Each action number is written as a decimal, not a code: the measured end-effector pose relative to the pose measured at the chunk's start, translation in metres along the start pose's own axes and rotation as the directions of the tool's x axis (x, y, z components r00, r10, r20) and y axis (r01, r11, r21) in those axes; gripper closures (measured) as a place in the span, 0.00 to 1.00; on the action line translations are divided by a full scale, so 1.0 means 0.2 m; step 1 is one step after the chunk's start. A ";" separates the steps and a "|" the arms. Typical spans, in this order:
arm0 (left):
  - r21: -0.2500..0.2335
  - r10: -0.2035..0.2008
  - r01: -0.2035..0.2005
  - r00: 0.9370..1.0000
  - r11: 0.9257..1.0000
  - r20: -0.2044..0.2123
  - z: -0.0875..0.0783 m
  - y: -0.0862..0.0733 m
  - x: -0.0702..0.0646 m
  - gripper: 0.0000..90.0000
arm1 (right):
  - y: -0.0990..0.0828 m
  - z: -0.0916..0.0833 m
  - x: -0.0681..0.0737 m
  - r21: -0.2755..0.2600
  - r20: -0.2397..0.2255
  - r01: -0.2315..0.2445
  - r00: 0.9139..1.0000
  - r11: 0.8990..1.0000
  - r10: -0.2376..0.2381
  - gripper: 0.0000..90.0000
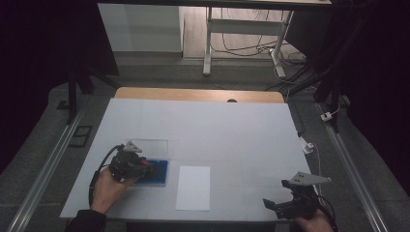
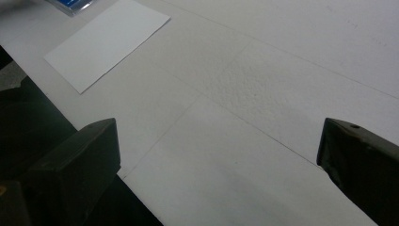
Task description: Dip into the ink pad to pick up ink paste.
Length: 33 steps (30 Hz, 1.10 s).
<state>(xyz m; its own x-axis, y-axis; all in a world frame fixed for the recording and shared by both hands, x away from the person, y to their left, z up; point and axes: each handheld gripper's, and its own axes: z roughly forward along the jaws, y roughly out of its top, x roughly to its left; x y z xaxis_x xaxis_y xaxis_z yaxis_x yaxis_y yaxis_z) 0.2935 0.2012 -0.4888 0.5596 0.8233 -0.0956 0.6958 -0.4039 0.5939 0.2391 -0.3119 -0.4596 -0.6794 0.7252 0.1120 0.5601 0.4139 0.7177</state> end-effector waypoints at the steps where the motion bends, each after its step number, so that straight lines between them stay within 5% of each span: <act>1: 0.000 0.002 -0.002 1.000 1.000 0.001 0.00 0.00 0.00 0.65 | 0.00 0.00 0.00 0.002 0.003 0.001 1.000 1.000 -0.001 0.00; 16: 0.049 0.008 -0.007 1.000 0.999 -0.011 0.06 0.02 0.01 0.65 | 0.00 0.00 0.00 -0.001 -0.002 0.000 1.000 1.000 0.000 0.00; 33: 0.068 0.084 -0.078 0.991 0.995 -0.102 0.08 0.02 -0.07 0.65 | 0.00 0.00 0.00 0.002 -0.002 -0.003 1.000 1.000 0.003 0.00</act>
<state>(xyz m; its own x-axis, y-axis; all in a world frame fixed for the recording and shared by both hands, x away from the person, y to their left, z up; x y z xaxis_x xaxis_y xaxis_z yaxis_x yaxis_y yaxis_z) 0.2958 0.1821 -0.4978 0.5674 0.8226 0.0368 0.6792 -0.4929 0.5438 0.2391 -0.3115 -0.4597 -0.6785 0.7255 0.1153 0.5632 0.4130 0.7157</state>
